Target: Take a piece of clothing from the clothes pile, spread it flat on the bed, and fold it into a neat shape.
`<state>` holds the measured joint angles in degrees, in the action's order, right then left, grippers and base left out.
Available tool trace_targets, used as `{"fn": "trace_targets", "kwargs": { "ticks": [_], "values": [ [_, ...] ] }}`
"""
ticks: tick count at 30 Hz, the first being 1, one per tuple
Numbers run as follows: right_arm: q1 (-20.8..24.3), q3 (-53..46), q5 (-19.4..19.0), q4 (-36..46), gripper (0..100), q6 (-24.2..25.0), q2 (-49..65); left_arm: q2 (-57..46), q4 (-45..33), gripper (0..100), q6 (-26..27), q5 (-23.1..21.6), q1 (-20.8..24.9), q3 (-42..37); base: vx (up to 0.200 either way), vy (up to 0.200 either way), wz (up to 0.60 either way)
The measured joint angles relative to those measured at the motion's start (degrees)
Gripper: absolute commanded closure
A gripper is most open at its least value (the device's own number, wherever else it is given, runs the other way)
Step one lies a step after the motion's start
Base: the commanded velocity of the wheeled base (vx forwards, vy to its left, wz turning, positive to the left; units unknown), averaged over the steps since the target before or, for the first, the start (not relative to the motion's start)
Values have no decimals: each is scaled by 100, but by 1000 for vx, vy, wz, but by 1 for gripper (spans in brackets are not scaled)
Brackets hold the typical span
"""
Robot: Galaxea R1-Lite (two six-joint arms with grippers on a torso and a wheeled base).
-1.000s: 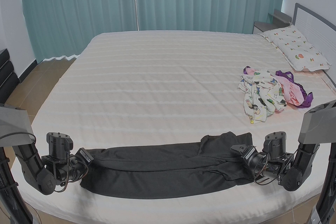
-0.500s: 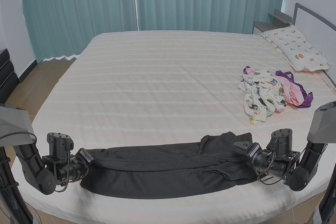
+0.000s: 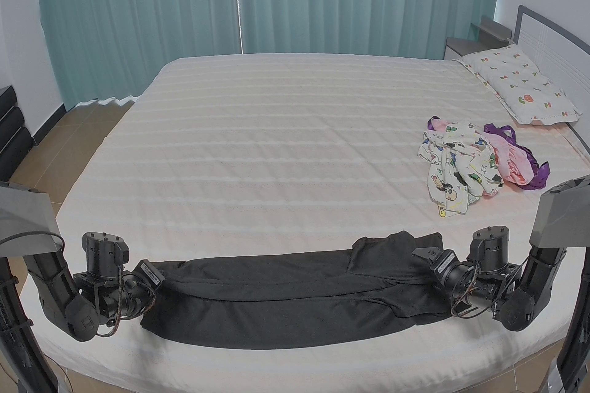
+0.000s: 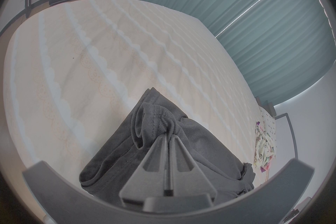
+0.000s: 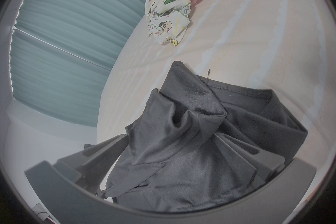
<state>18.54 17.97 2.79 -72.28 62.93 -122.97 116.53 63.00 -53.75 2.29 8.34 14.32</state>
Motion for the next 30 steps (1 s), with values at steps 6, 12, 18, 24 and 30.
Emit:
{"fn": "trace_targets", "kwargs": {
  "ticks": [6, 12, 18, 24, 30],
  "values": [
    [-55, 83, -1, -11, 100, 24, -129, -2, 0, 100, -1, 0, 1, 2, 0, 0, 0],
    [-39, 52, 10, -168, 100, 29, -171, -7, 2, 100, -9, 0, 1, 0, 0, 0, 0],
    [-24, 18, 16, -236, 100, 24, -176, -10, 6, 100, -11, 2, 0, 11, 0, 0, 0],
    [-49, 16, 18, -338, 100, 27, -160, -35, 28, 100, -11, 0, -40, 28, 0, 0, 0],
    [-107, 20, 29, -705, 100, 5, -101, -63, 505, 100, 13, 24, -121, 37, 0, 0, 0]
  ]
}}
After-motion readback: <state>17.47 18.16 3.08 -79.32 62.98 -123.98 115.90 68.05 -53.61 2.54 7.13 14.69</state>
